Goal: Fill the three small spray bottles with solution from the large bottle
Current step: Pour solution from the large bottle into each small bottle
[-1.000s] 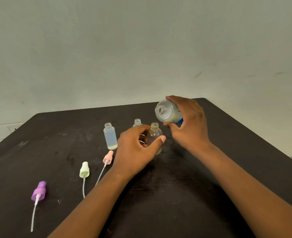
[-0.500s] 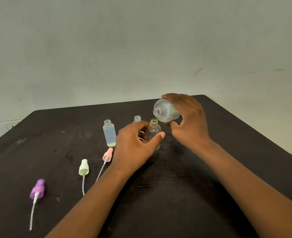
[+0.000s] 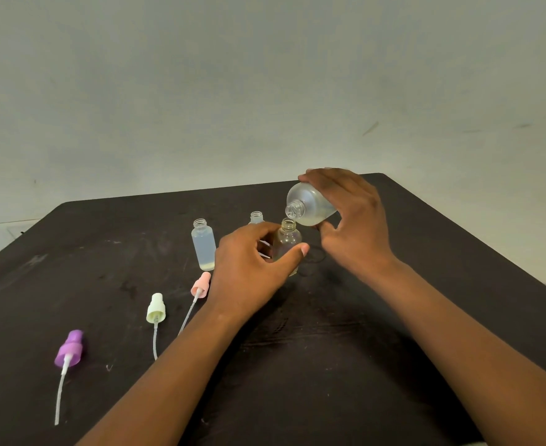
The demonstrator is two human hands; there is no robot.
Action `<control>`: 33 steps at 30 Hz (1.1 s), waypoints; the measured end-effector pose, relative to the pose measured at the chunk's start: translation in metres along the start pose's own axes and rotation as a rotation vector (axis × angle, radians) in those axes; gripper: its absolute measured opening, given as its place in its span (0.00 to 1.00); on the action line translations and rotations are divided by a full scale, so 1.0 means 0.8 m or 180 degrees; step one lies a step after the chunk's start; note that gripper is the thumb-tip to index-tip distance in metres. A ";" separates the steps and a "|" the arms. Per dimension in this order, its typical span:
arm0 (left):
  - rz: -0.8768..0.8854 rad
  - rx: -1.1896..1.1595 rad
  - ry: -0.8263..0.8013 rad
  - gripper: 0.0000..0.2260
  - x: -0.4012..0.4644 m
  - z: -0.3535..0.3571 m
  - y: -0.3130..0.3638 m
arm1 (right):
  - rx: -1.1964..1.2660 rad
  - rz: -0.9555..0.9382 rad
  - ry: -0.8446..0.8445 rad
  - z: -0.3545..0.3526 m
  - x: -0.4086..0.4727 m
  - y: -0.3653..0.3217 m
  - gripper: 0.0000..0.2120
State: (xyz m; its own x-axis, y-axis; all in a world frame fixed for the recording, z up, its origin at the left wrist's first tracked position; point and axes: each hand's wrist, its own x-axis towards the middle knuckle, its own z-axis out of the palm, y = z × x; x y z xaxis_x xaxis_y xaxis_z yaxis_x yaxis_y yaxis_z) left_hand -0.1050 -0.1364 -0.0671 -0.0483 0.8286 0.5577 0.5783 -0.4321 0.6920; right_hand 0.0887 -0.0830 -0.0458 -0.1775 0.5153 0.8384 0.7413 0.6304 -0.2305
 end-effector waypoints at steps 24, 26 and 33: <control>-0.0003 0.0036 -0.0076 0.18 0.000 0.001 -0.002 | -0.0045 -0.0037 0.0088 -0.004 0.000 -0.006 0.35; -0.0003 0.0048 -0.0076 0.18 0.000 0.001 -0.002 | -0.0049 -0.0052 0.0097 -0.004 0.000 -0.007 0.35; -0.0023 0.0080 -0.0090 0.17 0.000 0.001 -0.001 | -0.0076 -0.0022 0.0051 -0.004 0.001 -0.006 0.36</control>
State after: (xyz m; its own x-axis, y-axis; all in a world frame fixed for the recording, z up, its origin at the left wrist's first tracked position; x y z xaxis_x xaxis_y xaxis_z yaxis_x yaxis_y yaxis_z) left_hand -0.1046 -0.1359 -0.0683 -0.0296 0.8416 0.5393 0.5982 -0.4173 0.6841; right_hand 0.0870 -0.0877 -0.0426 -0.1724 0.5014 0.8479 0.7554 0.6197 -0.2129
